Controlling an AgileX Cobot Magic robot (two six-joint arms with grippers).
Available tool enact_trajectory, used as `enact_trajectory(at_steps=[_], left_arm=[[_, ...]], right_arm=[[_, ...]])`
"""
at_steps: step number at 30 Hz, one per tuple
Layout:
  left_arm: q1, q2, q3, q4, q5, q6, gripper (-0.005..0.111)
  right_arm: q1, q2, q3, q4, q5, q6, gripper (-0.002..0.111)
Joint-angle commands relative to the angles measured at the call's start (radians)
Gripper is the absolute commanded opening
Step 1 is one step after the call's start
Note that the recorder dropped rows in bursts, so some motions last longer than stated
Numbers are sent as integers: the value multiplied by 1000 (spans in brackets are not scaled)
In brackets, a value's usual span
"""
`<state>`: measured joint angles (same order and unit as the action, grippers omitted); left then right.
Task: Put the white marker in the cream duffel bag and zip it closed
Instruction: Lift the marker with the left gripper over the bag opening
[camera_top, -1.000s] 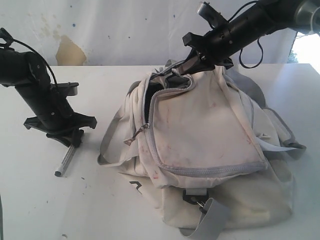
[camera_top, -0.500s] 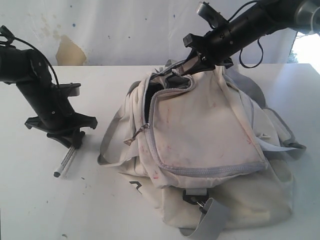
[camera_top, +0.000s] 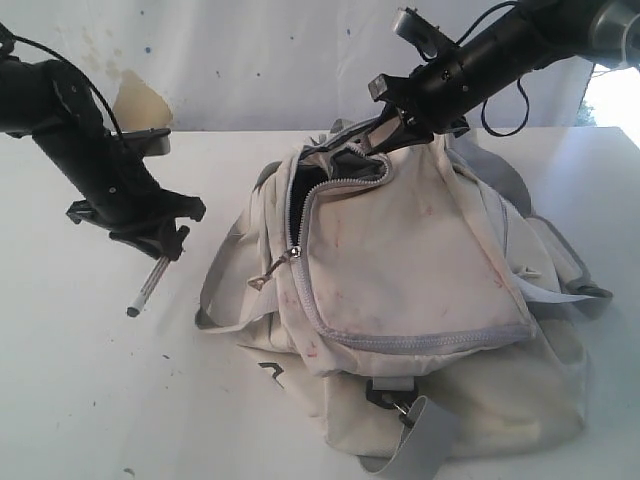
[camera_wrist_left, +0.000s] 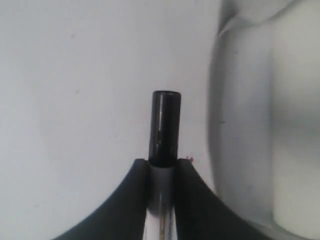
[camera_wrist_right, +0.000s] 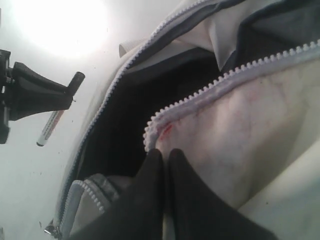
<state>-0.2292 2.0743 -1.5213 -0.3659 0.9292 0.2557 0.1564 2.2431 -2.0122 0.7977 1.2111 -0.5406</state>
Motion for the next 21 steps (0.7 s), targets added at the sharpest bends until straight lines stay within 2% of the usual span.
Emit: enact_trajectory(at_steps=[1, 7, 9, 14, 17, 21], left_arm=[[-3, -61, -15, -207, 9, 151, 0], [-3, -105, -16, -368, -37, 226, 0], [-3, -109, -16, -480, -52, 278, 0], [-3, -109, -16, -802, -56, 561, 0], [-3, -109, -16, -883, -50, 695, 0], [-3, -109, -14, -924, -49, 748, 0]], right_arm=[[-7, -12, 2, -14, 10, -10, 0], [-7, -12, 2, -14, 10, -15, 0], [-7, -12, 2, -14, 10, -15, 0], [-7, -12, 2, -14, 10, -15, 0], [-7, -12, 2, -14, 10, -21, 0], [-7, -12, 2, -14, 10, -32, 0]])
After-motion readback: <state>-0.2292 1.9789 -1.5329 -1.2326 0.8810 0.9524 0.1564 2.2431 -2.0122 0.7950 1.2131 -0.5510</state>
